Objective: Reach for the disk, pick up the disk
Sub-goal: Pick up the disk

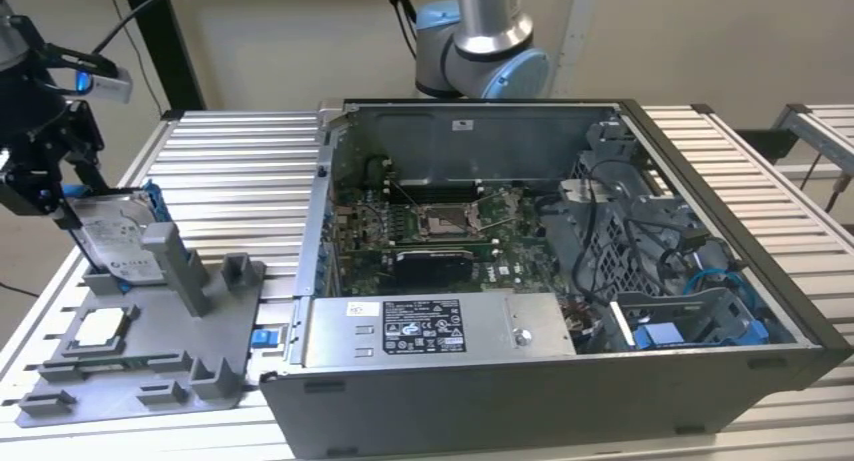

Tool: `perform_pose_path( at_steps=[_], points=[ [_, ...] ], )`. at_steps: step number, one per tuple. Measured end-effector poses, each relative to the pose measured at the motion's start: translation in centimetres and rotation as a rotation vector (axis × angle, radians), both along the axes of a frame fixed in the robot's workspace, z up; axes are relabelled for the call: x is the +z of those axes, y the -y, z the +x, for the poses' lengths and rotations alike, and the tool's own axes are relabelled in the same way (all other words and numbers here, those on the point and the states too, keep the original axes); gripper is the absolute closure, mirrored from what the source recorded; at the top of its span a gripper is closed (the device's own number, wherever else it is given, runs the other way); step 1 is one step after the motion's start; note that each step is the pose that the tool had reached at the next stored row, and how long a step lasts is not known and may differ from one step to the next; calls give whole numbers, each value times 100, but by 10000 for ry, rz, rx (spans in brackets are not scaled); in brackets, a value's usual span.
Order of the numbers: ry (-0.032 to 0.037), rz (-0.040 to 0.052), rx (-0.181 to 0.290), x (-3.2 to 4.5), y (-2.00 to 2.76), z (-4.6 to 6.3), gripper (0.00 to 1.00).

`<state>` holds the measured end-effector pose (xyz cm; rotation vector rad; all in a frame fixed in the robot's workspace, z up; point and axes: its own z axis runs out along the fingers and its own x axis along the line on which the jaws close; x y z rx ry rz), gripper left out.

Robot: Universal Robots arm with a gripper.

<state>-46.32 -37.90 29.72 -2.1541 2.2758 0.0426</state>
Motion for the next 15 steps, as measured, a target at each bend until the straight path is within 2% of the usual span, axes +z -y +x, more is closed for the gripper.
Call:
perform_pose_path(
  at_steps=[15],
  points=[
    [0,0,0,-266,0,6,0]
  ],
)
